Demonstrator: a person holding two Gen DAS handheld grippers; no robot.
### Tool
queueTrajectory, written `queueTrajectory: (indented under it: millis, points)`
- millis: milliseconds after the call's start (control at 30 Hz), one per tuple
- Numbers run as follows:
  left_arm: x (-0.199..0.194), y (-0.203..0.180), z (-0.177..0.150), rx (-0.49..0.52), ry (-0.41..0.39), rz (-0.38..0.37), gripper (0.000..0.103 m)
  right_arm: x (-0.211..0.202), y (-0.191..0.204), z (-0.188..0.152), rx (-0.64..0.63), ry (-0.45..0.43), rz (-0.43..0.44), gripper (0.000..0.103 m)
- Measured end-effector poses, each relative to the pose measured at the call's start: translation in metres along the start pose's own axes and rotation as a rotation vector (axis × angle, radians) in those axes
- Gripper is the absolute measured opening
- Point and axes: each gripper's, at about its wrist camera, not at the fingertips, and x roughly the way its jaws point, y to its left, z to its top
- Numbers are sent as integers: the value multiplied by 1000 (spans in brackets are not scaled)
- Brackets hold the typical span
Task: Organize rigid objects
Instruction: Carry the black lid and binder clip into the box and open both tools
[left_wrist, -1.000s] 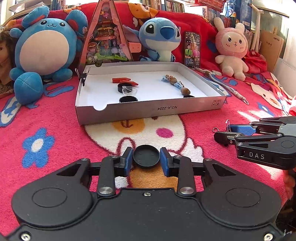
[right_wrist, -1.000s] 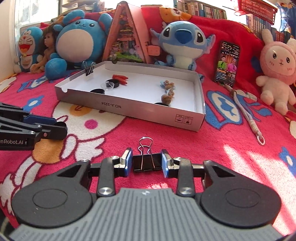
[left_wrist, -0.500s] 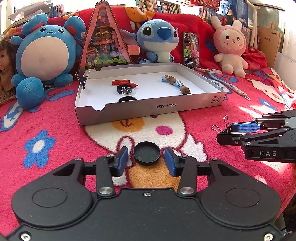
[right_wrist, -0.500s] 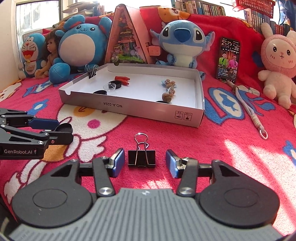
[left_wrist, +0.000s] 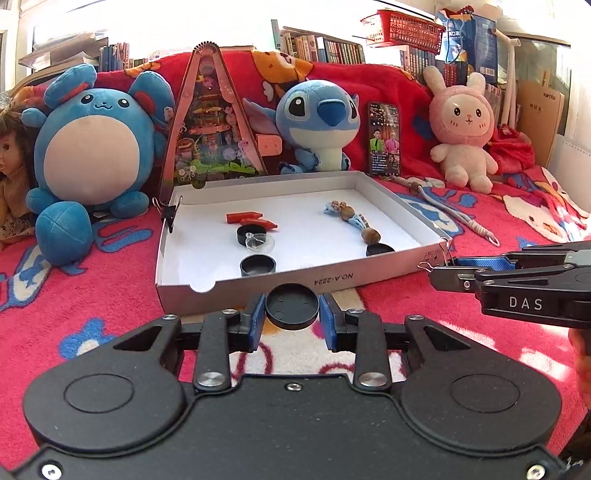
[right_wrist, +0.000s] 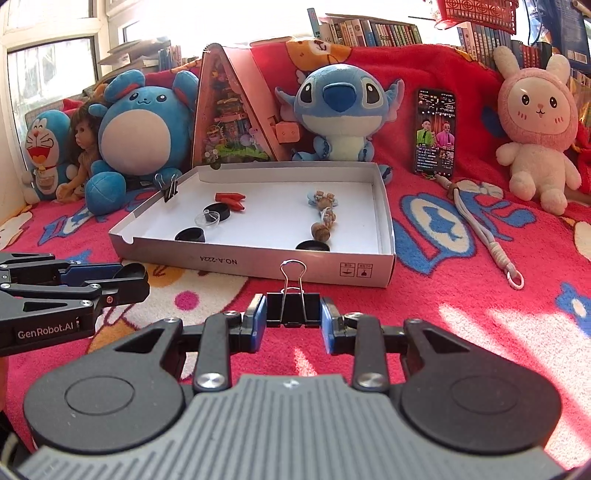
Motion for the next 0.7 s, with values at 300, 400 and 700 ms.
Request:
queueTrajectory:
  millis: [300, 400, 700]
  points:
    - [40, 26, 58, -92, -17, 14, 30, 20, -14, 49, 44, -78, -46, 36]
    - [62, 31, 74, -111, -21, 25, 30, 36, -19, 65, 72, -87, -53, 36]
    - [140, 40, 98, -188, -11, 101, 30, 100, -26, 102, 146, -106, -73, 36]
